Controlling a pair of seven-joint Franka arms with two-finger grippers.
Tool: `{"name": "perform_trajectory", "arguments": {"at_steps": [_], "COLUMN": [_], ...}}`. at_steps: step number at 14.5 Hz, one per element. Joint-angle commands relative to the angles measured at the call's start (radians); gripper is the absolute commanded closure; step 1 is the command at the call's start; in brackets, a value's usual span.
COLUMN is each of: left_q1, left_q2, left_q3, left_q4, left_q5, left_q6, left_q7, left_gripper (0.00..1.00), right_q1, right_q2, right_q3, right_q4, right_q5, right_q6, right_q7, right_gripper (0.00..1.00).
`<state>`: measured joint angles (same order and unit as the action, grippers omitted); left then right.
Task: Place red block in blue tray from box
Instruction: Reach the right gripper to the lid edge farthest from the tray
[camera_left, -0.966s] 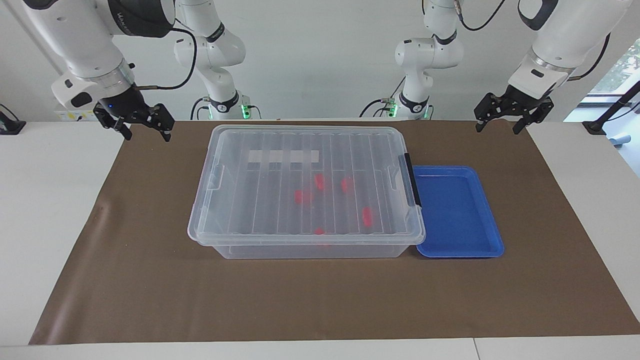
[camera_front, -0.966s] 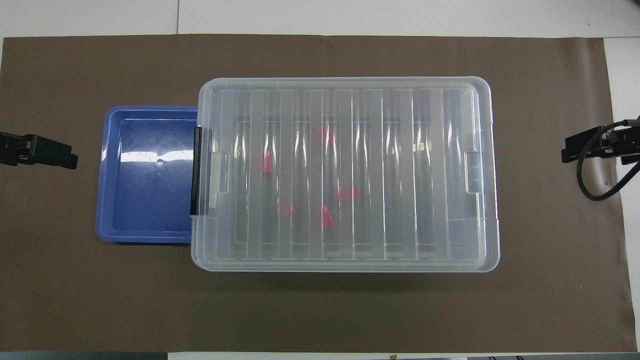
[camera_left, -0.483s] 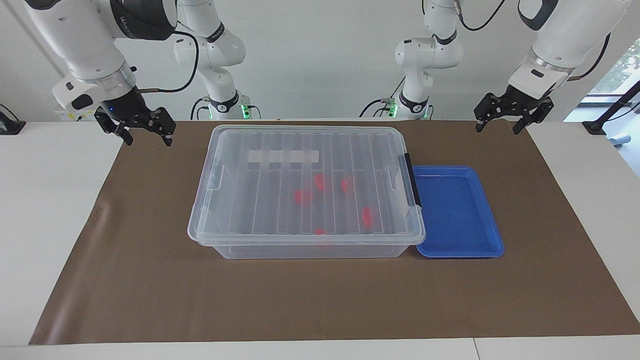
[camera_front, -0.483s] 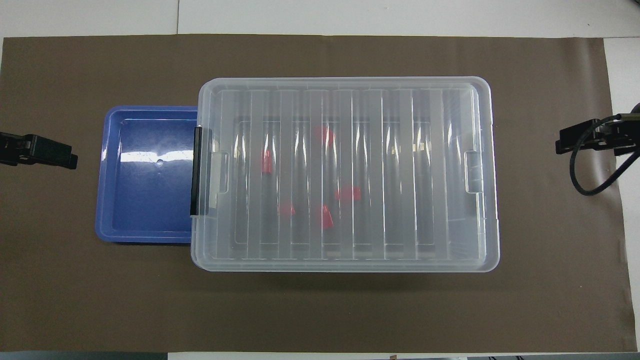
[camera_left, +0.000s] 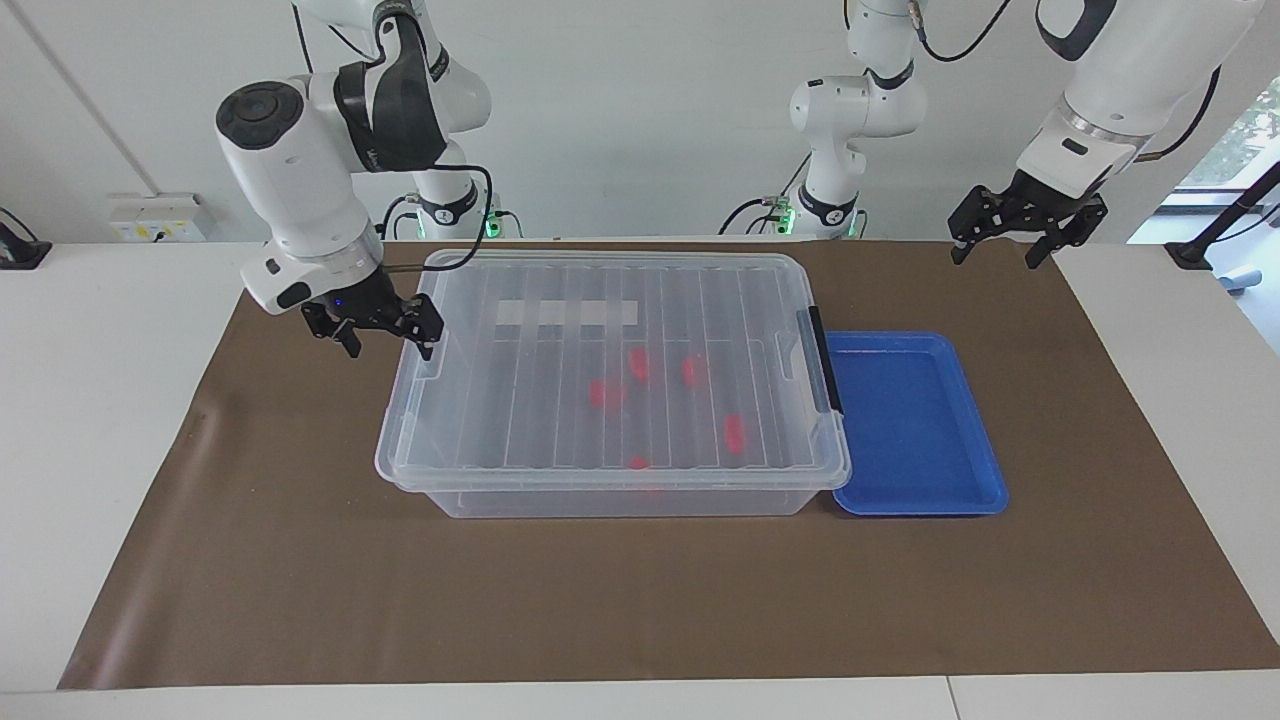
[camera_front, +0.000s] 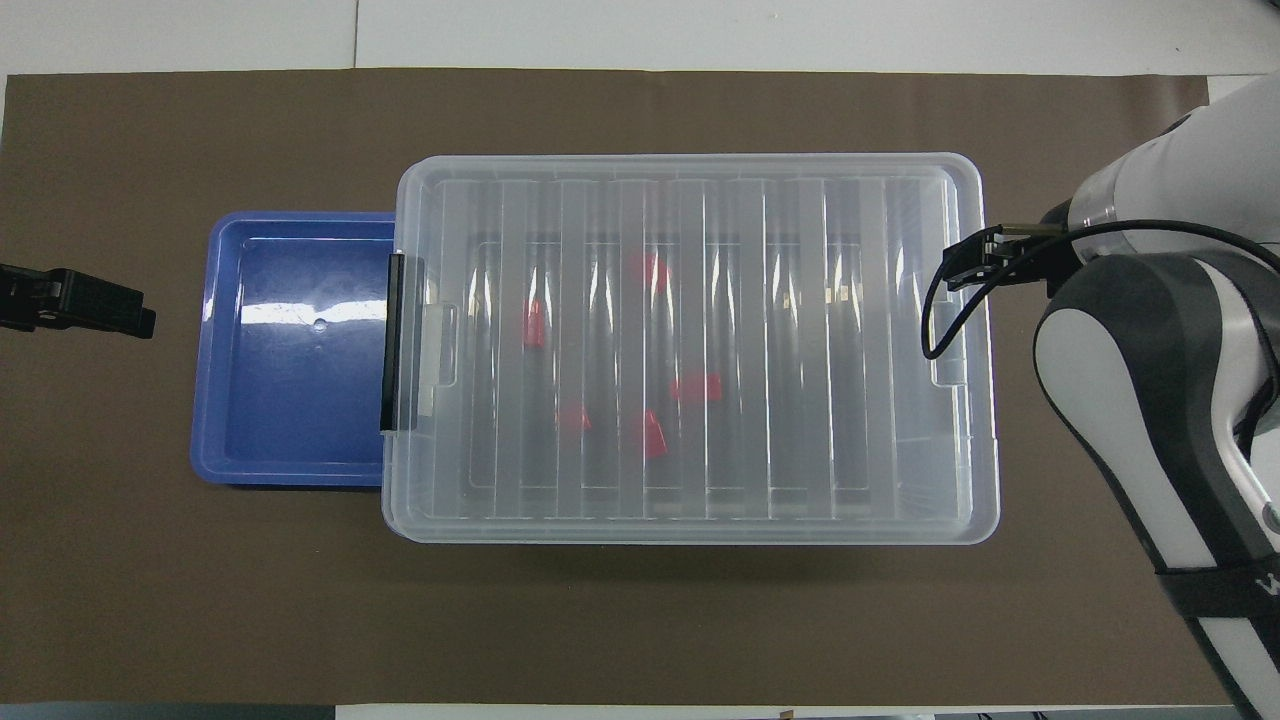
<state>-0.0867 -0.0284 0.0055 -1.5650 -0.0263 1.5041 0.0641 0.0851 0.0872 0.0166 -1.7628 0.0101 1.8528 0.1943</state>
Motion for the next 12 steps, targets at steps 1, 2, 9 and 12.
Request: {"name": "perform_trajectory", "arguments": {"at_steps": [1,2,9,12], "left_q1": [-0.001,-0.001,-0.001,-0.001], "left_q2": [-0.015,-0.015,-0.015,-0.015], "left_q3": [0.005,0.005,0.005,0.005], "left_q4": [-0.018,-0.018,-0.018,-0.018], "left_q5": [-0.006,-0.006,-0.006,-0.006], "left_q6": [-0.004,-0.004,-0.004,-0.004], "left_q7": [0.006,0.006,0.006,0.006], "left_gripper": [0.00,0.00,0.00,0.00], "right_q1": [-0.011,-0.013,-0.016,-0.016], "right_q2": [-0.032,-0.032,-0.052,-0.057], "right_q3": [0.003,0.003,-0.023,-0.053], "right_q4": [-0.082,-0.089,-0.156,-0.171], "right_q5": [0.010,0.010,0.010,0.010], "right_q6": [0.048,0.046,0.062,0.068], "right_q7": [-0.006,-0.006,-0.076,-0.119], "right_gripper": [0.00,0.00,0.00,0.00]}}
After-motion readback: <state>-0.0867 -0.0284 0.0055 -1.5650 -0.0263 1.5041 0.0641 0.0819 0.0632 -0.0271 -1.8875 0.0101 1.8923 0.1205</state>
